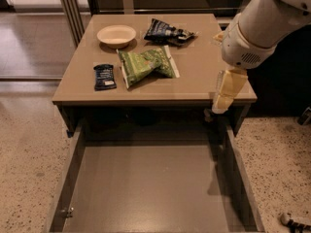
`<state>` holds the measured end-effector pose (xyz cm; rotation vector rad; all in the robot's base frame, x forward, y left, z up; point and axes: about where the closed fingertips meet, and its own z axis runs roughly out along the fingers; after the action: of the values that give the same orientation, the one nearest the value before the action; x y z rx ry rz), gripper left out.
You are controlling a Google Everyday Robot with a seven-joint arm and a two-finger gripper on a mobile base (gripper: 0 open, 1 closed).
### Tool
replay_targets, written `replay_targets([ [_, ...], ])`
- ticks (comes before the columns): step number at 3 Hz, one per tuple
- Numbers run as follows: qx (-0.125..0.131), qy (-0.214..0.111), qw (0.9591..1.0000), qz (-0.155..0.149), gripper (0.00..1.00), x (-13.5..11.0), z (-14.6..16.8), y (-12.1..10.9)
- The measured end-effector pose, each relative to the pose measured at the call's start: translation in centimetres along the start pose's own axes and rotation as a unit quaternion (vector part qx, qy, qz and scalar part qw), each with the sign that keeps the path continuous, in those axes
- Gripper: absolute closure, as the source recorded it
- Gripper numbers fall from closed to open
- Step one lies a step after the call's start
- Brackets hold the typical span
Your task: Place green jalapeno chip bag into top drawer
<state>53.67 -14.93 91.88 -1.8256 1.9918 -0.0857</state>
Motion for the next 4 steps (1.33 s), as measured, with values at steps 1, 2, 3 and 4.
replay_targets([
  [1, 0.0, 0.0, 1.0, 0.0, 0.0, 0.0, 0.0, 0.0],
  [2, -0.007, -0.006, 0.9998, -0.019, 0.0, -1.0, 1.9, -0.8],
  [3, -0.009, -0.018, 0.9988, -0.046, 0.0, -2.7, 4.3, -2.5],
  [4, -0.002, -0.03, 0.9972, -0.068, 0.0, -4.3, 6.5, -4.5],
])
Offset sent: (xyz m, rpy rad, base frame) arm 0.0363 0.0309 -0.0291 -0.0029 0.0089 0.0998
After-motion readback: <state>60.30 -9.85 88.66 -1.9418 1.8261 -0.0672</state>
